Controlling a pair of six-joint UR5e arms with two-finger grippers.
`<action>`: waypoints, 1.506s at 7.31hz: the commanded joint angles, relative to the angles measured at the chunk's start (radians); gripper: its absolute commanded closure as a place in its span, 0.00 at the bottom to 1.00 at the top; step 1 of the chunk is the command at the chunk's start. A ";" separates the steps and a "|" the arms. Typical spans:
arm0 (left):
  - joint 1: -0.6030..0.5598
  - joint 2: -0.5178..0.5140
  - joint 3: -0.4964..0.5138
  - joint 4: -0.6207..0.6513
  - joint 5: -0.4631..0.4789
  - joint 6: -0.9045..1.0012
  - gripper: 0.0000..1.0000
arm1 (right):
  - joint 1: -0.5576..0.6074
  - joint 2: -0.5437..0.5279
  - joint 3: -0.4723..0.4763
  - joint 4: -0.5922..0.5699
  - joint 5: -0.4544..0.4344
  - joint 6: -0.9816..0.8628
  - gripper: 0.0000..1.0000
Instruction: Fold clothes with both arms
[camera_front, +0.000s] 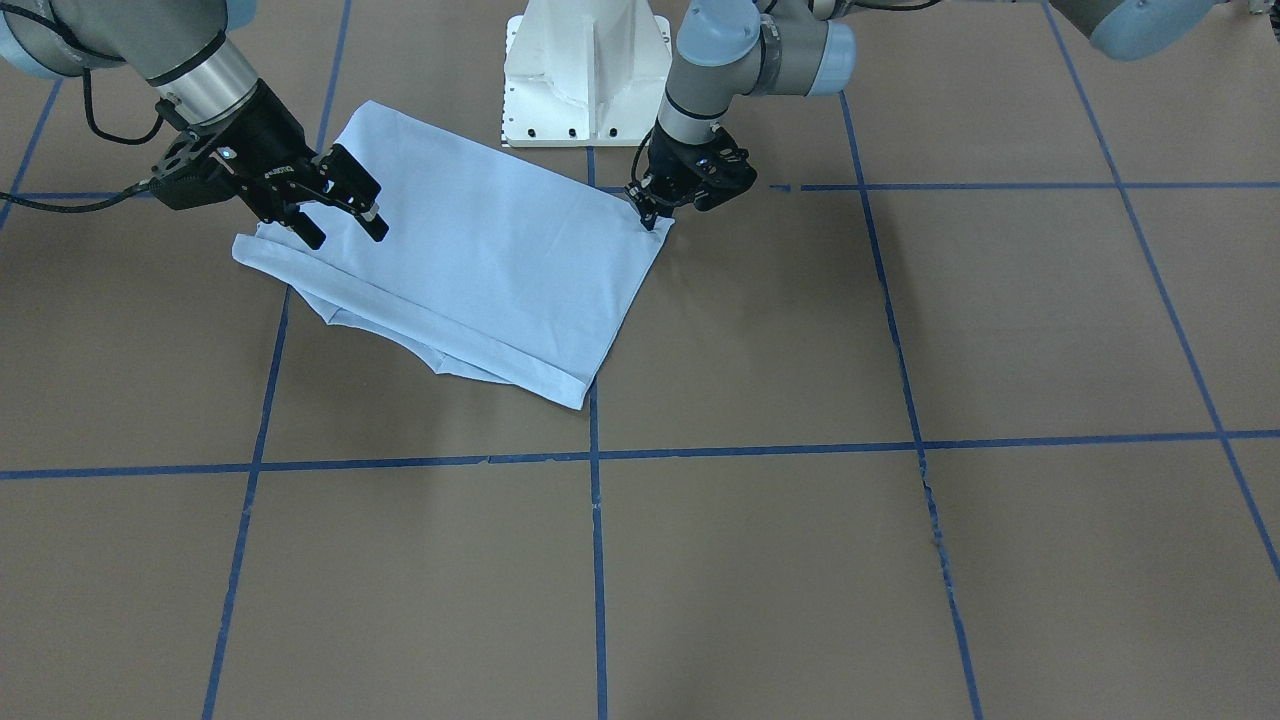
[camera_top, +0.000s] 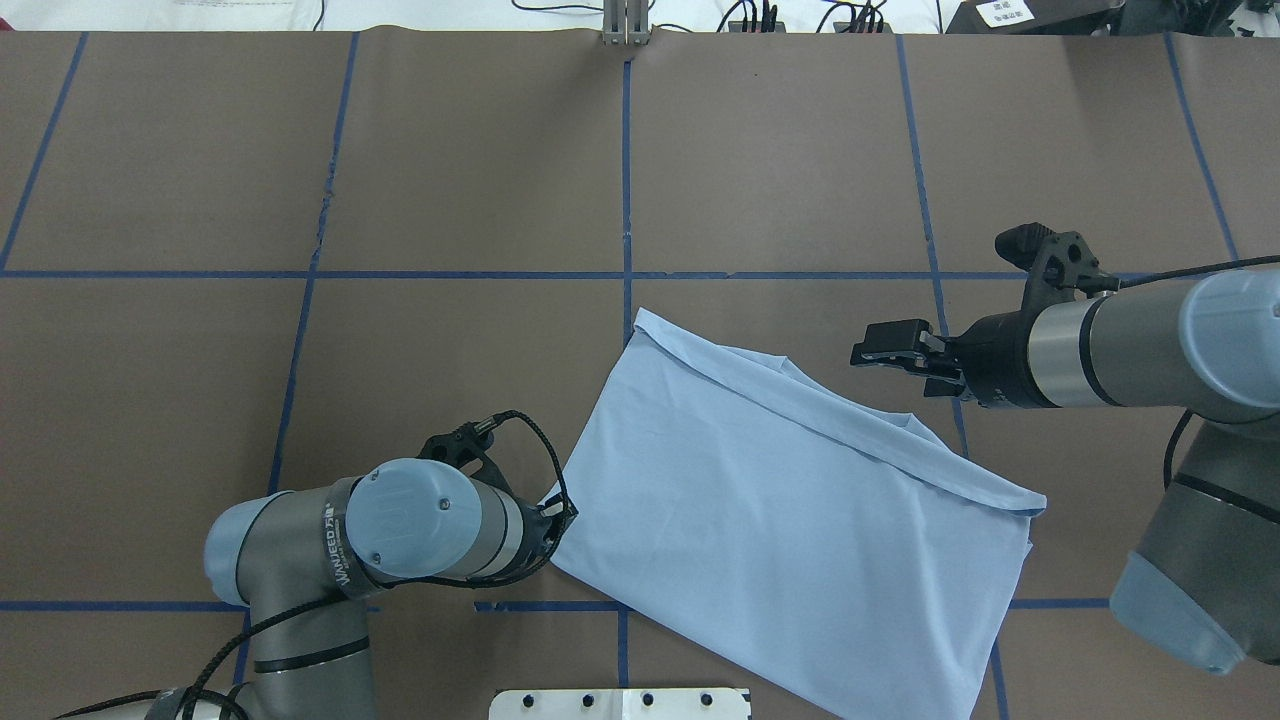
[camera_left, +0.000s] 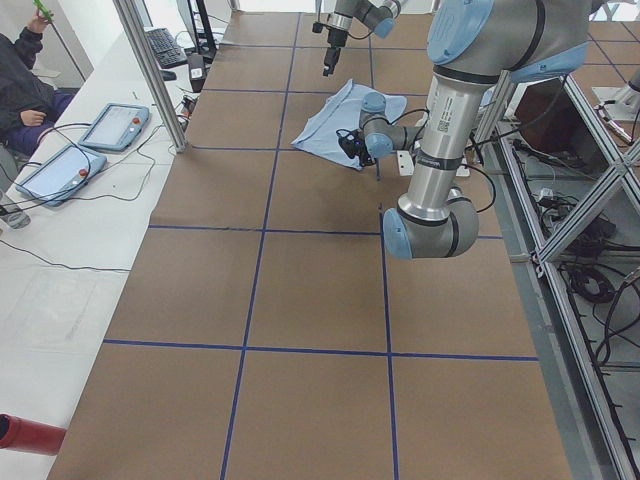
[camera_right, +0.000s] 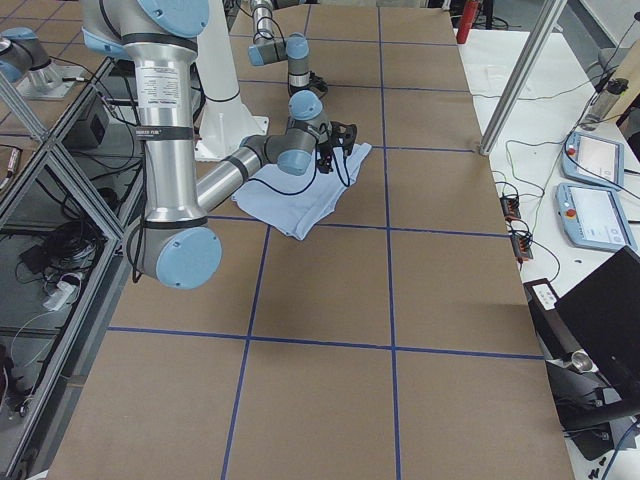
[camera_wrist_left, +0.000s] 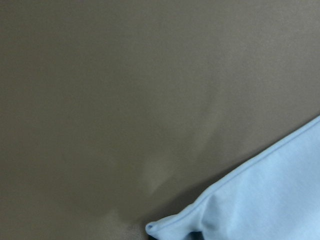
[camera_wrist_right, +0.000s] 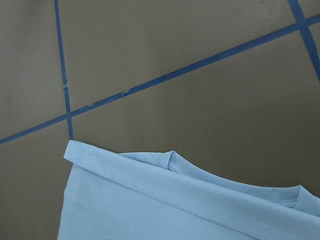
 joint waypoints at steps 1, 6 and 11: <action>-0.042 -0.002 -0.005 0.000 -0.001 0.007 1.00 | 0.000 0.000 -0.012 0.000 -0.006 0.000 0.00; -0.308 -0.116 0.218 -0.041 -0.006 0.261 1.00 | -0.001 -0.002 -0.031 0.000 -0.007 0.000 0.00; -0.452 -0.378 0.734 -0.389 0.009 0.513 1.00 | -0.003 0.002 -0.049 0.002 -0.006 0.002 0.00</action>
